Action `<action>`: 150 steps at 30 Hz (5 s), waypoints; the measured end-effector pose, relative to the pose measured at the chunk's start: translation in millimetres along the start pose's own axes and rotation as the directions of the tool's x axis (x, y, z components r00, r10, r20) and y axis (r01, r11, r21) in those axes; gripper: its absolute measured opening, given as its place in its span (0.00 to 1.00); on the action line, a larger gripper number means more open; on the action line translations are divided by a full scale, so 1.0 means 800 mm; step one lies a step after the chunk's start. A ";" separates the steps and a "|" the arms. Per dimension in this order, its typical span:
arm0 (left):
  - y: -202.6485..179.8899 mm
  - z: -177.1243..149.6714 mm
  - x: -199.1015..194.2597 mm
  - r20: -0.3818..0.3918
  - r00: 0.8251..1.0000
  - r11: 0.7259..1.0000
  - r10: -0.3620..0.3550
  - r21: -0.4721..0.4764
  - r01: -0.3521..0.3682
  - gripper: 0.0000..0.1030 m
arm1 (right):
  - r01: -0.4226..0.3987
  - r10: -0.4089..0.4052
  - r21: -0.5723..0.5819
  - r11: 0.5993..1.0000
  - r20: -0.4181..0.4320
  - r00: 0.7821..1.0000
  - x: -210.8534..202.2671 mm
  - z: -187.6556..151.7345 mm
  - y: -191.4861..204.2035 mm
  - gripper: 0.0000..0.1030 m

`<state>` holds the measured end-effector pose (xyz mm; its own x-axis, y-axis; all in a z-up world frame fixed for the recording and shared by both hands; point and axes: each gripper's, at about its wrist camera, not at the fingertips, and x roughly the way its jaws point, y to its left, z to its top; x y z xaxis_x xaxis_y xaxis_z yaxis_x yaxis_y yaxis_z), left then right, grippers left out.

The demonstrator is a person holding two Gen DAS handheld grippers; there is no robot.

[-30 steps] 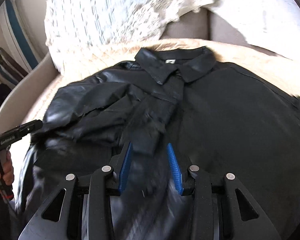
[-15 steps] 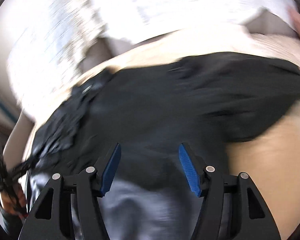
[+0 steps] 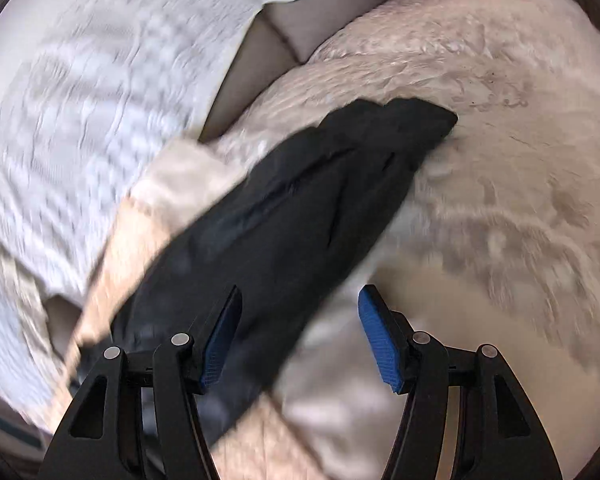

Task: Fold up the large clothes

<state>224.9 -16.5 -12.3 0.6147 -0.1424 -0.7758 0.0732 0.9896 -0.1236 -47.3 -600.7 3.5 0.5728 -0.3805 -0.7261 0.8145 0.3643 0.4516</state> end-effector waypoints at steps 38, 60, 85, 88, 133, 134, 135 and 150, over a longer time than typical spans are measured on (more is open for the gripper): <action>0.048 0.010 -0.014 0.038 0.997 0.989 -0.069 -0.128 0.073 0.57 | -0.490 0.225 -0.438 0.754 -0.529 0.818 0.038 -0.318 0.316 0.65; 0.084 0.011 -0.014 0.029 0.998 0.973 -0.062 -0.222 0.067 0.57 | -0.649 0.420 -0.434 0.624 -0.514 0.748 0.002 -0.328 0.396 0.52; 0.068 -0.018 -0.006 -0.048 0.999 0.998 0.003 -0.056 -0.005 0.57 | -0.155 0.037 -0.724 0.672 -0.176 0.984 -0.043 -0.262 0.245 0.43; 0.068 -0.023 0.004 -0.052 0.999 0.999 0.012 -0.041 -0.014 0.57 | -0.101 -0.069 -0.676 0.730 -0.220 0.973 -0.006 -0.244 0.201 0.38; 0.146 -0.170 -0.140 -0.102 0.993 0.970 0.066 -0.227 -0.088 0.66 | -0.178 0.001 -0.497 0.849 -0.335 0.942 -0.132 -0.255 0.083 0.59; 0.148 -0.171 -0.139 -0.101 0.994 0.968 0.051 -0.241 -0.074 0.66 | -0.177 -0.009 -0.475 0.862 -0.364 0.931 -0.124 -0.257 0.077 0.59; 0.146 -0.172 -0.141 -0.095 0.994 0.968 0.053 -0.238 -0.074 0.67 | -0.188 0.000 -0.465 0.865 -0.376 0.927 -0.124 -0.260 0.073 0.59; 0.132 -0.220 -0.172 -0.080 0.980 0.922 -0.182 -0.361 0.142 0.60 | -0.420 0.209 -0.267 0.868 -0.570 0.794 -0.140 -0.304 0.066 0.60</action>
<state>9.7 104.7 -27.3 0.5264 -0.3213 -0.7872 -0.1290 0.8850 -0.4474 -91.2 -332.3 -17.2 0.5725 0.2585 -0.7781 0.4417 0.7023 0.5583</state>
